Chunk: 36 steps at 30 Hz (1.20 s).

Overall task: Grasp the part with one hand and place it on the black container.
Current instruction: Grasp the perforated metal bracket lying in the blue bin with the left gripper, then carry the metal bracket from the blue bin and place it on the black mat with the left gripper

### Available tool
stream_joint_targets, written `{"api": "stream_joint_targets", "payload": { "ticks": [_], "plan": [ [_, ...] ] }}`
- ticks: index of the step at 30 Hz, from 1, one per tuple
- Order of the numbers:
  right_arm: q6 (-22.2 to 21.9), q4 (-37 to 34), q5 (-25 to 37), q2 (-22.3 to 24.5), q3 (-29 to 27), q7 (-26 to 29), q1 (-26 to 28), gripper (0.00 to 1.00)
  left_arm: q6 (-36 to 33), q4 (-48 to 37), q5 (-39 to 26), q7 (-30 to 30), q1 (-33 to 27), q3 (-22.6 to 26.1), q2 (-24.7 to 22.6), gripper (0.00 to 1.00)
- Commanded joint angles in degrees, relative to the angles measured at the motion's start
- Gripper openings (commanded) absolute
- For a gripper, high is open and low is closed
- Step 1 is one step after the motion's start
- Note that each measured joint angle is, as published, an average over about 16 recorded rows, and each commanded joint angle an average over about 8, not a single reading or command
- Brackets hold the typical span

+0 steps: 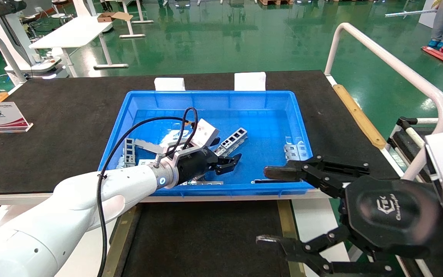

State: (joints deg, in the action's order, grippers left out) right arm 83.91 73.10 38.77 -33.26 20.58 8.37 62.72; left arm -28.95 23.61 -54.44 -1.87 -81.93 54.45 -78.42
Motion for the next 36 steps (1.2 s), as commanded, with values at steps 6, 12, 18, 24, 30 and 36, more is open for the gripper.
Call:
{"api": "stream_joint_targets", "payload": {
  "ticks": [6,12,18,24,30,36],
  "plan": [
    [0.00,0.00,0.00,0.00,0.01,0.00,0.00,0.00,0.80,0.07,2.98,-0.47,-0.27,2.86,0.04,0.00],
    [0.00,0.00,-0.01,0.00,0.01,-0.01,0.00,0.00,1.20,-0.01,5.34,-0.94,-0.52,4.95,0.05,0.00],
    [-0.01,0.00,-0.01,0.01,0.02,-0.01,0.00,0.00,1.44,0.20,7.67,-1.51,-0.90,6.71,0.07,0.00],
    [-0.01,0.00,-0.01,0.01,0.02,-0.01,0.01,0.00,-0.55,0.22,9.86,-2.91,-2.81,7.88,0.28,0.00],
    [-0.01,0.00,-0.02,0.01,0.03,-0.01,0.01,0.00,-6.49,-1.35,12.56,-5.54,-6.24,7.17,1.37,0.00],
    [-0.01,0.00,-0.02,0.01,0.03,-0.02,0.01,0.00,-19.87,-1.69,15.95,-9.30,-8.65,4.98,5.47,0.00]
  ]
}}
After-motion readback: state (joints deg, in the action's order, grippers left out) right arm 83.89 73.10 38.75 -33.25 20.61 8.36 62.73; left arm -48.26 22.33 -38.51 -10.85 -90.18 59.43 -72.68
